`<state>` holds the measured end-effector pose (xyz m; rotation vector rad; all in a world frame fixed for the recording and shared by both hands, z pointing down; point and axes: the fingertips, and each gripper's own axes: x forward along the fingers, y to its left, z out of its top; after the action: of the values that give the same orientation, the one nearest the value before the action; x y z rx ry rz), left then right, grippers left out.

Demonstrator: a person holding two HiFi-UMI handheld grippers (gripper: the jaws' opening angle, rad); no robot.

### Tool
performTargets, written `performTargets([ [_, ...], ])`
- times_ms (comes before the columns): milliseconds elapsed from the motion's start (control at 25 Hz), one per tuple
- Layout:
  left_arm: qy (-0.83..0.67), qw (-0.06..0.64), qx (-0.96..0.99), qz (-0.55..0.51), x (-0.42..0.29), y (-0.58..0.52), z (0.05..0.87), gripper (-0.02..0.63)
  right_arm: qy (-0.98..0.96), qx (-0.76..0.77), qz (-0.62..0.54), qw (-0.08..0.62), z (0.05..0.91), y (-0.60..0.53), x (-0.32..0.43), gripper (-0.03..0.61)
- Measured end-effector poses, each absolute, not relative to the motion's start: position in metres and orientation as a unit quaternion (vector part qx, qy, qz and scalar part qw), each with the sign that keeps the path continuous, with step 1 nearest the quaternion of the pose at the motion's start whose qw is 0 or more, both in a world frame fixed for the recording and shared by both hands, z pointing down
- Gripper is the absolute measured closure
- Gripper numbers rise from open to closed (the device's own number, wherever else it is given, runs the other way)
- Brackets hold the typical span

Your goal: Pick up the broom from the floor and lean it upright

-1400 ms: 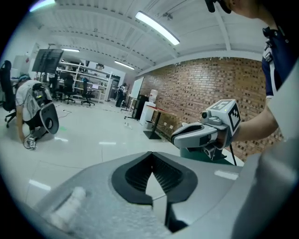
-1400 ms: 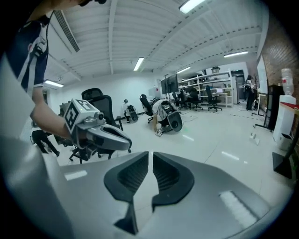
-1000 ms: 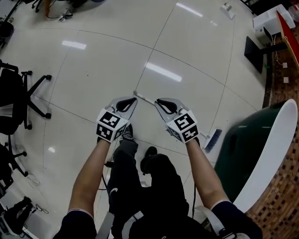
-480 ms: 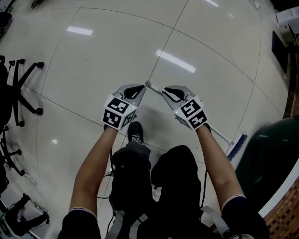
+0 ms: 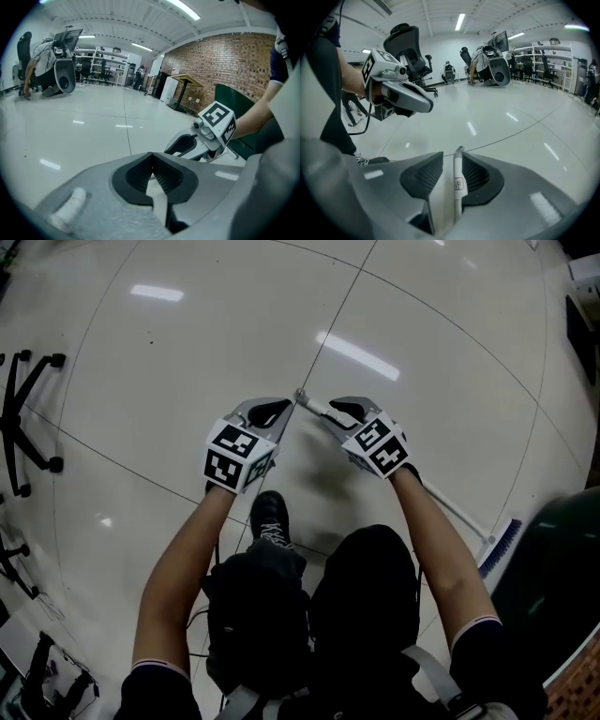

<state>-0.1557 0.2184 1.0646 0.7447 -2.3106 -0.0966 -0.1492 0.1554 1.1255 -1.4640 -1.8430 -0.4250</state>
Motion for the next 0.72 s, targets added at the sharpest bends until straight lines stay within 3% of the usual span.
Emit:
performTargets([
  [200, -0.89, 0.356, 0.285, -0.017, -0.149, 0.225, 1.092, 0.613, -0.712, -0.56, -0.178, 0.384, 1.173, 0.159, -0.146, 0.444],
  [400, -0.885, 0.368, 0.285, -0.022, -0.142, 0.224, 1.1, 0.613, -0.711, -0.546, -0.197, 0.398, 1.203, 0.159, -0.145, 0.353],
  [520, -0.883, 0.371, 0.287, -0.011, -0.141, 0.226, 1.104, 0.613, -0.712, -0.537, -0.211, 0.4, 1.213, 0.157, -0.145, 0.367],
  [720, -0.88, 0.375, 0.291, -0.008, -0.139, 0.223, 1.108, 0.612, -0.696, -0.54, -0.243, 0.406, 1.227, 0.152, -0.136, 0.472],
])
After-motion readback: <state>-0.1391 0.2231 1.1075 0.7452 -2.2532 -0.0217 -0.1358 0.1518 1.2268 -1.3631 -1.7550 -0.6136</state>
